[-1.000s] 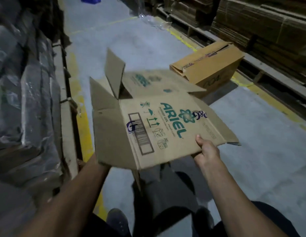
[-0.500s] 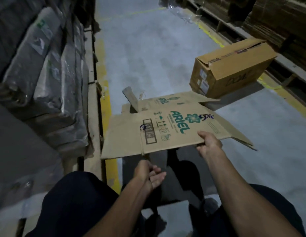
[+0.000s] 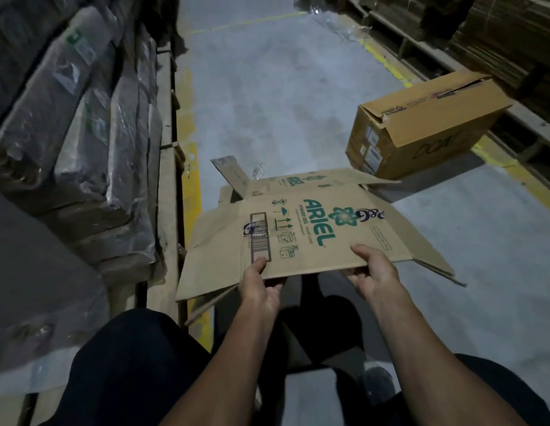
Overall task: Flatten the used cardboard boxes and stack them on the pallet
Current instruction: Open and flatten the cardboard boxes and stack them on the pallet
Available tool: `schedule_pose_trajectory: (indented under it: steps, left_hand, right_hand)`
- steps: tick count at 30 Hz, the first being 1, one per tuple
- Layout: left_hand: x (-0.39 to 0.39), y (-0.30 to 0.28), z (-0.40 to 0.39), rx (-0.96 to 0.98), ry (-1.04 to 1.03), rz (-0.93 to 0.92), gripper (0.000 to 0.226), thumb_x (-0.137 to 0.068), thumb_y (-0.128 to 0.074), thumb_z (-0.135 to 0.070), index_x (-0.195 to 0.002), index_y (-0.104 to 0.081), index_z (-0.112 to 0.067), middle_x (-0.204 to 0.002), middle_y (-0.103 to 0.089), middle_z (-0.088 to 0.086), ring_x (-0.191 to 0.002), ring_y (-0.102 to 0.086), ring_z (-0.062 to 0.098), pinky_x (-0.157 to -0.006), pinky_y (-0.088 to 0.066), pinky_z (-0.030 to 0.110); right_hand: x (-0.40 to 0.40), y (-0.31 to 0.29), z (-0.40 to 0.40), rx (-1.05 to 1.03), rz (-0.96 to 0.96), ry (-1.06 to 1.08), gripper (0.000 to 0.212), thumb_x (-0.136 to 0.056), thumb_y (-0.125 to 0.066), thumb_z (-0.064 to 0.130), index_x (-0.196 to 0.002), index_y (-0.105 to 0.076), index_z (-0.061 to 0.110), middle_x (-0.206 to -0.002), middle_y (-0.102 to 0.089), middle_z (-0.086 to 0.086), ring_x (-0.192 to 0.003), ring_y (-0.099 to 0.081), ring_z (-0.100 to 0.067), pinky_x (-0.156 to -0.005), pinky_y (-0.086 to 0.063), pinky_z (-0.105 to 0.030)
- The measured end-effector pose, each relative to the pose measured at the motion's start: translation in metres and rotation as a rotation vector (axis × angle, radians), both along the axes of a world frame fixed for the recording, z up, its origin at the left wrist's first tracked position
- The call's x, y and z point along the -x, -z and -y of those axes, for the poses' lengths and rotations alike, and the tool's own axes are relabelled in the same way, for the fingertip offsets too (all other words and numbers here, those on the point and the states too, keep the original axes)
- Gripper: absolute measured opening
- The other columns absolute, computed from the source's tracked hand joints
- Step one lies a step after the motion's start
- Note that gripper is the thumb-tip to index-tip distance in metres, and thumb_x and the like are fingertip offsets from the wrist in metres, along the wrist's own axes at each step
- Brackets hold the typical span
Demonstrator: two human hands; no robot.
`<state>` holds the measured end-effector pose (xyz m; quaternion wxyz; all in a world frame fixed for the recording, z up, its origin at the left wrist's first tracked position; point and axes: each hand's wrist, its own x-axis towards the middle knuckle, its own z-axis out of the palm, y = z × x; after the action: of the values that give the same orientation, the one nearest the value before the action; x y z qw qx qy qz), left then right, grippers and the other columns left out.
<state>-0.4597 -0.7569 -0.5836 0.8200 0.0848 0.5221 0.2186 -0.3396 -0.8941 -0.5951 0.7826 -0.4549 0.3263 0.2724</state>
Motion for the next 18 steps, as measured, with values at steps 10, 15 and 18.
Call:
schedule_pose_trajectory:
  steps: [10,15,18]
  left_hand:
    - [0.010,0.020,-0.044,-0.124,0.052,-0.215,0.043,-0.084,-0.064,0.010,-0.126,-0.058,0.001,-0.118,-0.068,0.023,-0.094,-0.069,0.036,-0.100,-0.047,0.060]
    - [0.006,0.008,-0.055,-0.076,0.007,-0.281,0.045,-0.083,-0.063,0.013,-0.126,-0.058,0.003,-0.116,-0.067,0.025,-0.097,-0.068,0.038,-0.072,-0.058,0.051]
    - [0.002,-0.025,-0.067,-0.071,-0.016,-0.280,0.046,-0.082,-0.060,0.016,-0.127,-0.057,0.003,-0.116,-0.066,0.026,-0.092,-0.068,0.037,-0.054,-0.060,0.045]
  right_hand:
    - [-0.009,0.006,-0.010,-0.014,-0.003,0.110,0.032,-0.095,-0.060,0.003,-0.126,-0.063,0.011,-0.098,-0.076,-0.011,-0.071,-0.074,-0.024,-0.046,-0.058,-0.037]
    - [-0.012,-0.008,-0.018,0.123,-0.009,0.182,0.028,-0.089,-0.059,-0.011,-0.108,-0.062,0.011,-0.099,-0.071,-0.012,-0.072,-0.070,-0.025,-0.047,-0.059,-0.042]
    - [-0.013,-0.039,-0.026,0.126,-0.034,0.191,0.031,-0.087,-0.059,-0.015,-0.097,-0.064,0.014,-0.101,-0.070,-0.010,-0.078,-0.069,-0.025,-0.057,-0.061,-0.045]
